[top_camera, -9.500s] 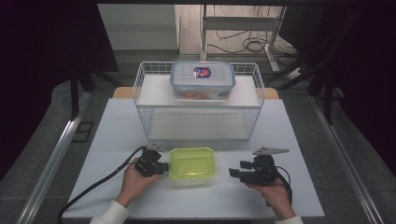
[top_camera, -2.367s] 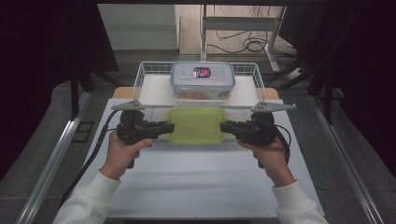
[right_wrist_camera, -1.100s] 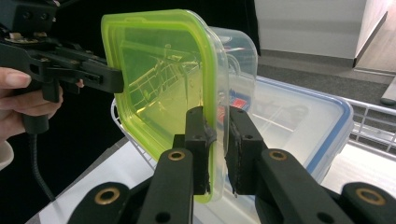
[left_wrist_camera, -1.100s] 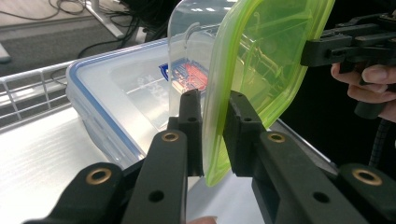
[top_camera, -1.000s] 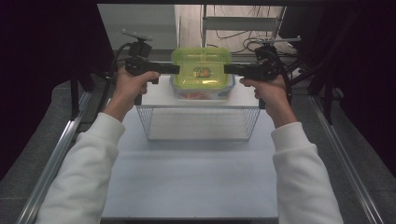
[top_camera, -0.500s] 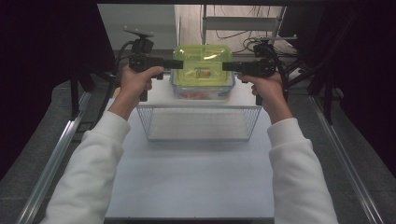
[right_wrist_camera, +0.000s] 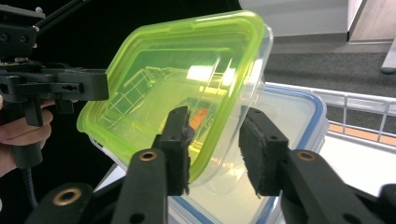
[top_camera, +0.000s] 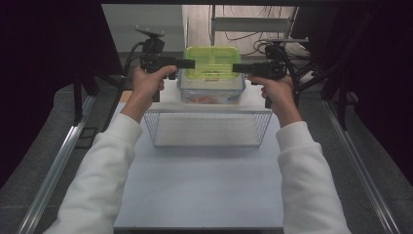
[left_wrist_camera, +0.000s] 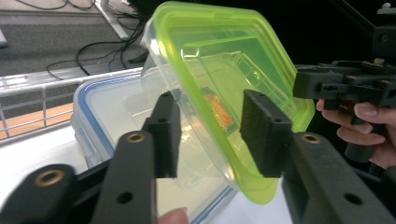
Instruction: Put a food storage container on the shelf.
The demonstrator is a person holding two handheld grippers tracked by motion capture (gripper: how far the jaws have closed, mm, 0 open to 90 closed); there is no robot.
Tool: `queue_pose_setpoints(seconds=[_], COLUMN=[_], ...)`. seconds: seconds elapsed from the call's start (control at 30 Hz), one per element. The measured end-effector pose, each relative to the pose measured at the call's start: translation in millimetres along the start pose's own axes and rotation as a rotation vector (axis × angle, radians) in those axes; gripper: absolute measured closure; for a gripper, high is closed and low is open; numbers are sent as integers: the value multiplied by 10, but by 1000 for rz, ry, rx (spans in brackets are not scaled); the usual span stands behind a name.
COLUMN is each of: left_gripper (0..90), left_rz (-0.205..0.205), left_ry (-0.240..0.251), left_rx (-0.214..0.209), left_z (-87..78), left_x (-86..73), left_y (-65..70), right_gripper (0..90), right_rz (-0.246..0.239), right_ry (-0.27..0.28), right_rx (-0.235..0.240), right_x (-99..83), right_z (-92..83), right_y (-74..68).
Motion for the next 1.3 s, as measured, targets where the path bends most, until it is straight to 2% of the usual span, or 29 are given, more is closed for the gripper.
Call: queue_pose_setpoints(seconds=[0.17,0.23,0.27,0.43,0.5,0.67,0.87,1.0,1.07,1.1,1.13,1.3], left_gripper=[525,435,435,311,310,292,288,280,272,264,264,254], left_rz=[2,3,4,10,19,44,50,62,87,93,93,112], left_ry=[2,15,19,27,31,47,54,46,44,48,47,56], left_rx=[2,22,23,46,41,37,8,-3,-9,-9,-20,-50], left_z=[27,27,21,-11,-27,-115,-305,-484,-606,-669,-732,-985], left_x=[2,14,21,37,33,36,-43,-217,-350,-422,-499,-907], left_y=[-8,-27,-34,-76,-68,-39,-28,-43,-41,-50,-56,-106], right_gripper=[596,554,554,508,494,445,398,361,352,351,351,343], right_rz=[15,20,20,24,22,13,-10,-28,-36,-47,-47,-71], right_ry=[5,10,10,7,5,46,54,46,43,41,41,15], right_rx=[1,-8,-8,2,-1,-13,1,18,29,43,43,70], right_x=[-3,2,2,-11,-15,22,-2,-102,-189,-278,-278,-639], right_z=[9,2,2,3,-1,-92,-196,-297,-375,-439,-439,-595], right_y=[1,-4,-4,-24,-28,-65,-133,-196,-226,-249,-249,-268])
Point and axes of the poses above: each handheld gripper's, and its own axes: z roughly forward along the jaws, x roughly out of its top, y roughly to its right, the point moved 6 cm from there along z, roughly forward along the jaws, and after that the axes turned 10 degrees about x, right-handed, at the moved point
